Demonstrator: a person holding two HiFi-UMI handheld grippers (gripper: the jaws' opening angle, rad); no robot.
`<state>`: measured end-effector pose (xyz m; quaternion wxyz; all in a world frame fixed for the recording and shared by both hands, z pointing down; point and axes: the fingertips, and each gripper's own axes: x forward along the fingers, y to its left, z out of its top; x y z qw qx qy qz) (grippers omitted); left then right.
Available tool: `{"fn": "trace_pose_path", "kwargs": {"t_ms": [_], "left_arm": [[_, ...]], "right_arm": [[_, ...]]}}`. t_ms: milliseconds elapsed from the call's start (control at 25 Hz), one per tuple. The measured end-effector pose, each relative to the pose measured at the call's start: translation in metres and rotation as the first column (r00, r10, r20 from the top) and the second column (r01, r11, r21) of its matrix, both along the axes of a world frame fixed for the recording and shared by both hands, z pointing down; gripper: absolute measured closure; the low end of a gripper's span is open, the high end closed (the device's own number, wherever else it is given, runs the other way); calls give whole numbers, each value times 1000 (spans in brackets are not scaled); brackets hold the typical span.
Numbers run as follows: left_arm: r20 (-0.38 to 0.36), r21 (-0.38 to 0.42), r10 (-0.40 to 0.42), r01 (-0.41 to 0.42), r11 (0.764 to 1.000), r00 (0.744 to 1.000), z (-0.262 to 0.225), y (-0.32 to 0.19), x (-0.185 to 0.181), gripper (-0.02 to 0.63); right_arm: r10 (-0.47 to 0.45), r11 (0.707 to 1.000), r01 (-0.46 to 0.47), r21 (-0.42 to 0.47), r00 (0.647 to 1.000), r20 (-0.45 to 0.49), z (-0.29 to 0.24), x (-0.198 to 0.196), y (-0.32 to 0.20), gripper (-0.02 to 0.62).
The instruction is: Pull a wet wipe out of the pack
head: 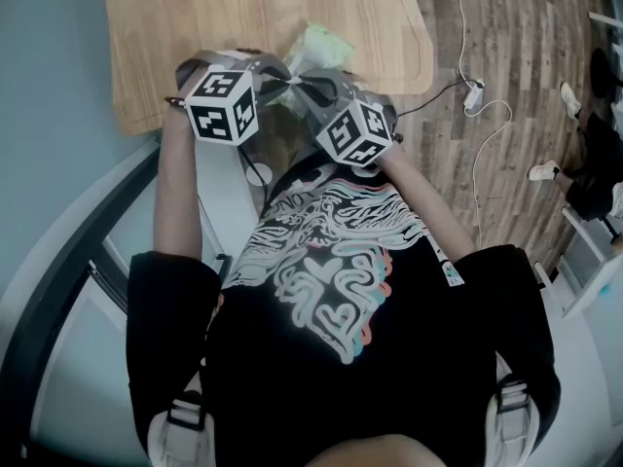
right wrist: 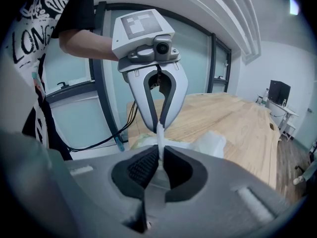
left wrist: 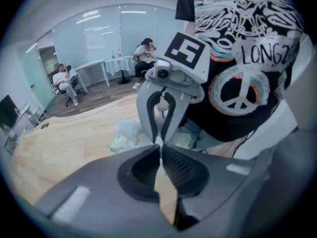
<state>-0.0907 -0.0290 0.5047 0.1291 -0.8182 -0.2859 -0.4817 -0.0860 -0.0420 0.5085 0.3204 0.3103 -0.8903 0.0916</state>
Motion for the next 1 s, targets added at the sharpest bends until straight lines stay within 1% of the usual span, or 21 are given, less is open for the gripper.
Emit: {"fn": "trace_pose_path", "kwargs": {"t_ms": [520, 1000], "left_arm": [[-16, -13, -38, 38, 999, 999, -5, -1, -8, 606], [-25, -4, -66, 66, 998, 998, -9, 1, -15, 606]], "right_arm": [[-4, 1000, 4, 1, 1000, -14, 1, -2, -1, 563], [-14, 1000, 14, -7, 1000, -9, 1, -3, -1, 565]]}}
